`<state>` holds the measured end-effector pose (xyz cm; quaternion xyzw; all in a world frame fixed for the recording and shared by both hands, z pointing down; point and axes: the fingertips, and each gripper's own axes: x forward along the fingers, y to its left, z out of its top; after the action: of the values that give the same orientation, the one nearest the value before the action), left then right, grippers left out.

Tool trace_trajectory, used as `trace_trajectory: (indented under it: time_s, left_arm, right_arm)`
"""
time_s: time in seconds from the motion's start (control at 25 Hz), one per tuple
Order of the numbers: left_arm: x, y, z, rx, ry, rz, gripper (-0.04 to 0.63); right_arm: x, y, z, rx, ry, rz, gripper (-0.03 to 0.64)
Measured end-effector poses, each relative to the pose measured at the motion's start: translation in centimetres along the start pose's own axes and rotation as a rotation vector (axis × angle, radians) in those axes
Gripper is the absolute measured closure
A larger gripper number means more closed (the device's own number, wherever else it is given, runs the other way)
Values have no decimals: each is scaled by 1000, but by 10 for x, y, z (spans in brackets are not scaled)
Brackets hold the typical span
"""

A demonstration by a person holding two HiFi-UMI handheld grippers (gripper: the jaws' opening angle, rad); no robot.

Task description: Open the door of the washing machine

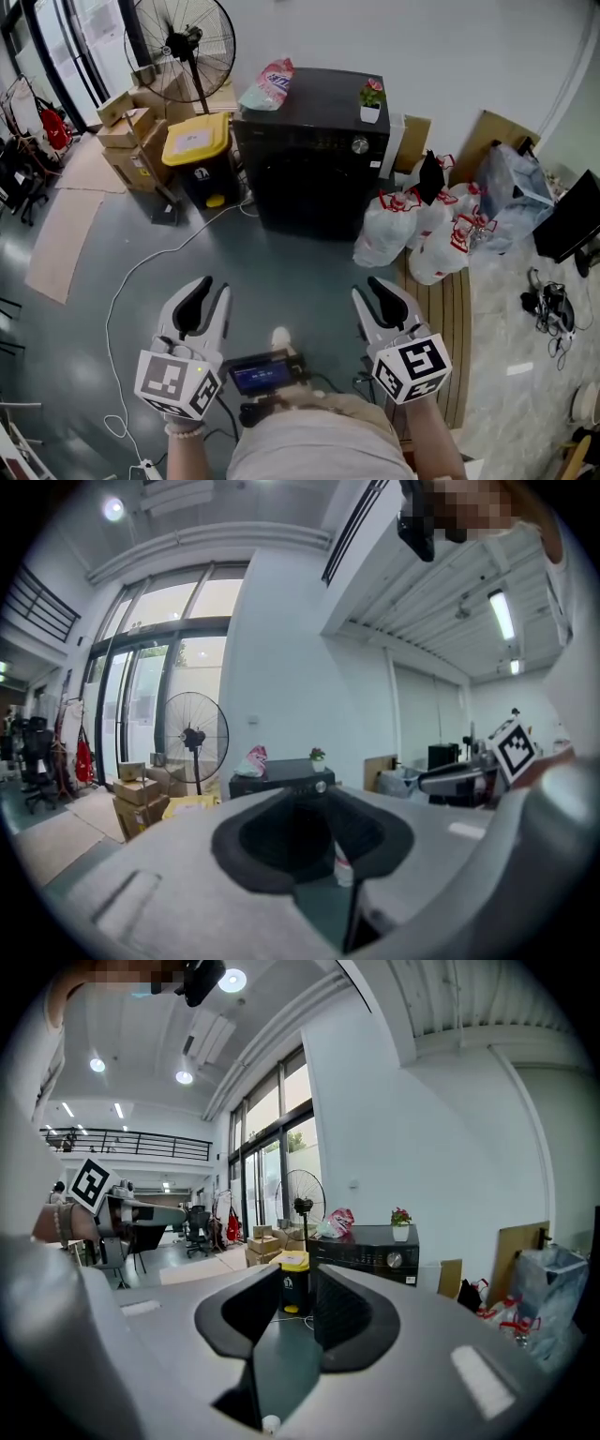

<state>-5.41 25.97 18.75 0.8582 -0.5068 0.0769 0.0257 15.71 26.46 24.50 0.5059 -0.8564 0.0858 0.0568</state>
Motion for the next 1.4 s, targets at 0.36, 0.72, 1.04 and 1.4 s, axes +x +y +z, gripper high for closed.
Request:
trace_trajectory:
  time_s: [0.36, 0.72, 1.04, 1.4]
  left_arm:
    - [60, 47, -6, 9, 38, -59, 490]
    - [112, 96, -9, -14, 70, -101, 486]
    - [155, 145, -15, -32, 93, -118, 486]
    - [198, 187, -27, -58, 111, -139, 486]
  right_arm:
    - [69, -15, 13, -8, 23, -6, 514]
    - [141, -24, 26, -12, 60, -17, 514]
    - [204, -32, 30, -8, 84, -14, 514]
    - [258, -44, 29, 1, 127, -38, 514]
